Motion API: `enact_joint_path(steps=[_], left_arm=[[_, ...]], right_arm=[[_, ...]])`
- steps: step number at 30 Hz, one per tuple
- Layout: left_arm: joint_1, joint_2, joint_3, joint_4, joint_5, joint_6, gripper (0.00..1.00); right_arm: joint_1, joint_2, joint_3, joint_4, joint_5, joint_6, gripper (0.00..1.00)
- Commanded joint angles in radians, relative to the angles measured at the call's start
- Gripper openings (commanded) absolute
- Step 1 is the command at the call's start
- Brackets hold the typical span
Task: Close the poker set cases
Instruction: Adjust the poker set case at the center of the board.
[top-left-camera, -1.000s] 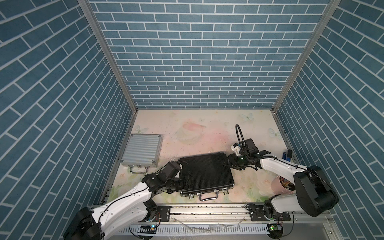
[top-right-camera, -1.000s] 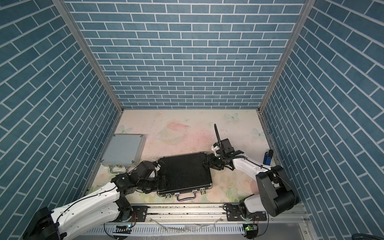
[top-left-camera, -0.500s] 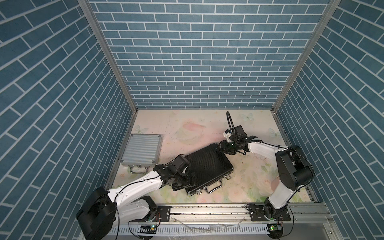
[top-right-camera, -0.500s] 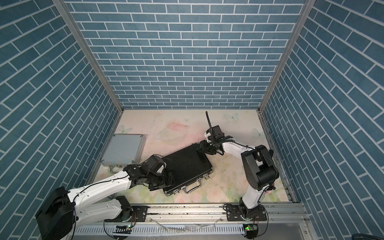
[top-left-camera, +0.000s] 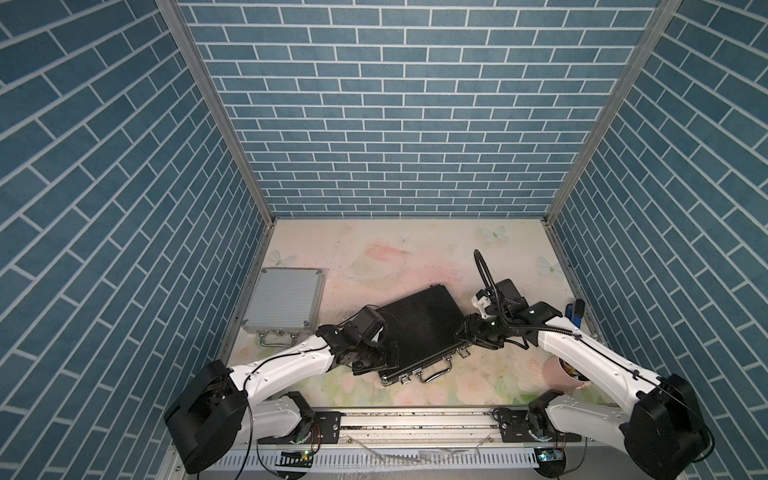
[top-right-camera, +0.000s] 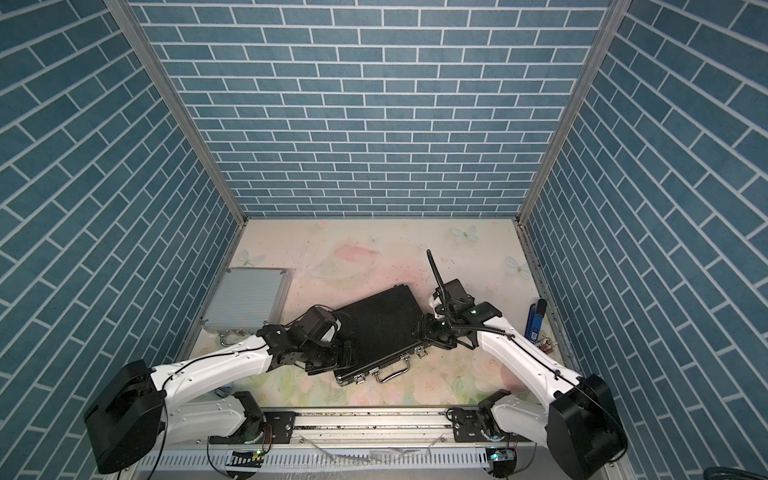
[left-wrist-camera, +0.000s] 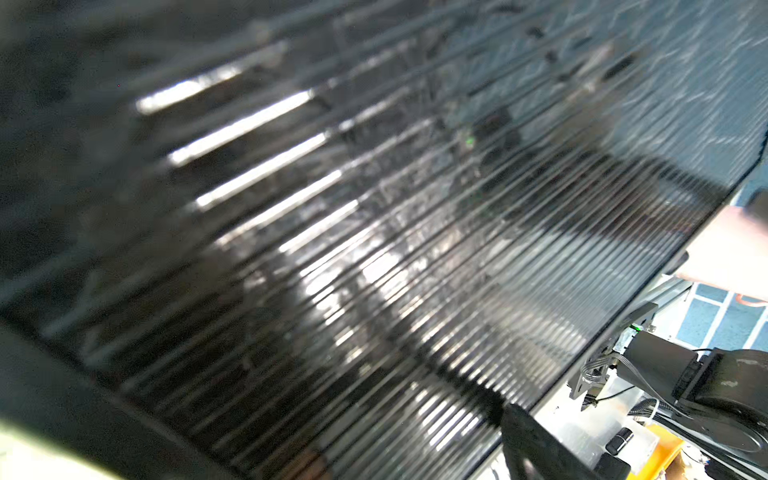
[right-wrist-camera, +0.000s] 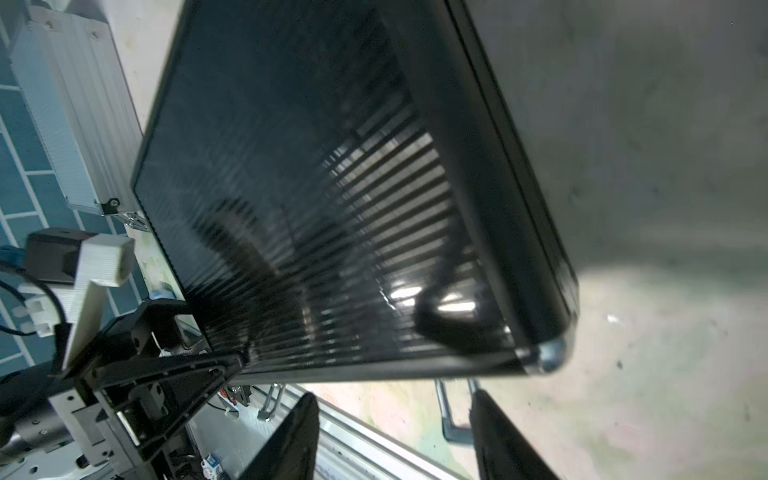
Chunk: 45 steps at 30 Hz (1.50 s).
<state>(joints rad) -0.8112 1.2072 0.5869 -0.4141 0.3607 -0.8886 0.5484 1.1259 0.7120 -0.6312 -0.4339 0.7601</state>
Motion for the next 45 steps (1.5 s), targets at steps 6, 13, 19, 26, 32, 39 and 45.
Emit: enact_joint_path(steps=[6, 13, 19, 26, 32, 39, 45], left_arm=[[-0.006, 0.062, -0.021, 0.038, -0.12, 0.061, 0.93], [0.007, 0.044, -0.029, 0.049, -0.119, 0.062, 0.93], [0.014, 0.033, -0.024, 0.045, -0.096, 0.074, 0.95], [0.105, -0.089, -0.014, -0.09, -0.112, 0.143, 0.96], [0.266, -0.051, 0.119, -0.189, -0.118, 0.352, 0.96], [0.365, 0.229, 0.408, -0.184, -0.107, 0.607, 0.97], [0.387, 0.463, 0.581, -0.164, -0.045, 0.716, 0.96]], right_arm=[[0.009, -0.006, -0.073, 0.063, 0.045, 0.101, 0.6], [0.009, 0.104, -0.1, 0.285, 0.091, 0.096, 0.6], [0.007, 0.194, -0.063, 0.341, 0.109, 0.058, 0.6], [-0.017, 0.283, -0.021, 0.354, 0.09, 0.004, 0.6], [-0.038, 0.338, 0.015, 0.355, 0.059, -0.046, 0.6], [-0.05, 0.435, 0.102, 0.336, 0.016, -0.113, 0.6], [-0.054, 0.491, 0.16, 0.324, -0.01, -0.141, 0.59]])
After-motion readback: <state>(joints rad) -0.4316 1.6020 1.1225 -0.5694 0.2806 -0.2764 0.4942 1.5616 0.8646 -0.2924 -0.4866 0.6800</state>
